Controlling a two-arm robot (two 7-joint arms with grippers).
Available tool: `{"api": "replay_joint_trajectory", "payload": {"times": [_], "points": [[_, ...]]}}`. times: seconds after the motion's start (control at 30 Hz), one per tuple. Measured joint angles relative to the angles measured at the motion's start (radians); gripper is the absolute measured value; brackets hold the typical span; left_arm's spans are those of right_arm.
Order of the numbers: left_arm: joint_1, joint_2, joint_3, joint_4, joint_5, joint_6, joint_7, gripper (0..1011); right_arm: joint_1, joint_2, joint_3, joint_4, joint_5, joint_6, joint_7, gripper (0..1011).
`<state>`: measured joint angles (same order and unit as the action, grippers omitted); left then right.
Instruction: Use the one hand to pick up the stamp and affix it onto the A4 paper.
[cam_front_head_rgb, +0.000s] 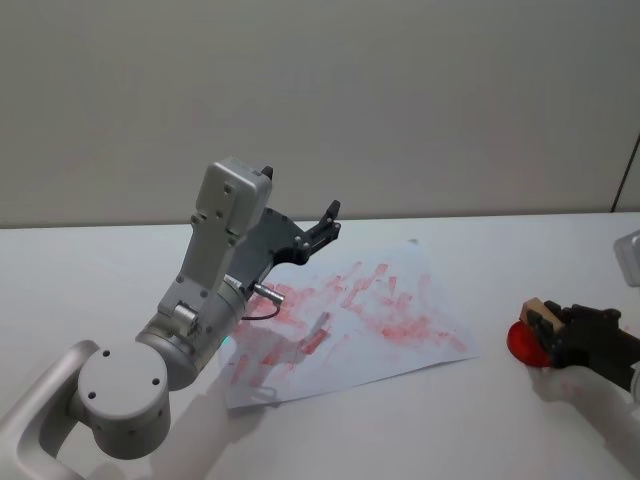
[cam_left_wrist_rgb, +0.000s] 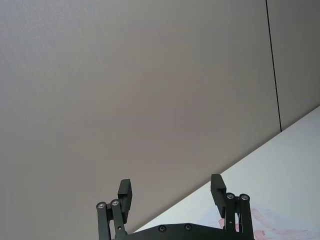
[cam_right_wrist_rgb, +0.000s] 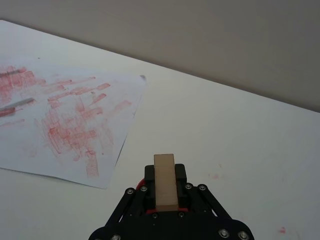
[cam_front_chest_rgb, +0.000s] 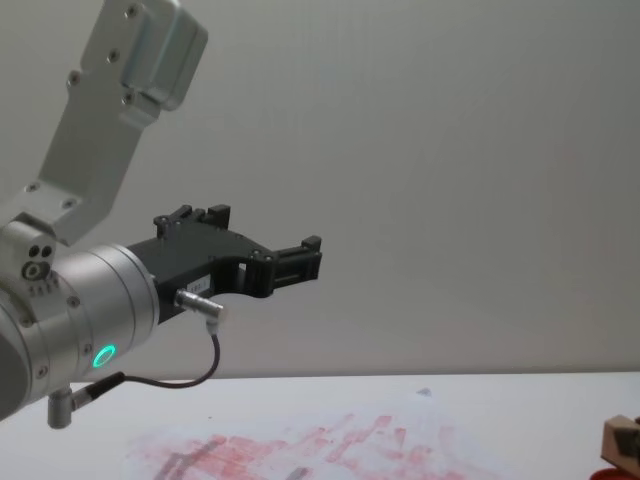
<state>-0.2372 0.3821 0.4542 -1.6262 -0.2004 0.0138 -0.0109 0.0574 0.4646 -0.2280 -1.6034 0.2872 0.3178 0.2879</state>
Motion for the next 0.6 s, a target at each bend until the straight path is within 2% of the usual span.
{"api": "replay_joint_trajectory", "payload": {"times": [0.5,0.6], "points": [[0.000,0.000,0.000,0.000,0.000,0.000,0.000,1001,-0.008,-0.003,-0.006,0.003,-0.006,0.020,-0.009,218],[0.000,0.000,0.000,0.000,0.000,0.000,0.000,1001,-0.008,-0.004,-0.007,0.004,-0.007,0.021,-0.009,268]]}}
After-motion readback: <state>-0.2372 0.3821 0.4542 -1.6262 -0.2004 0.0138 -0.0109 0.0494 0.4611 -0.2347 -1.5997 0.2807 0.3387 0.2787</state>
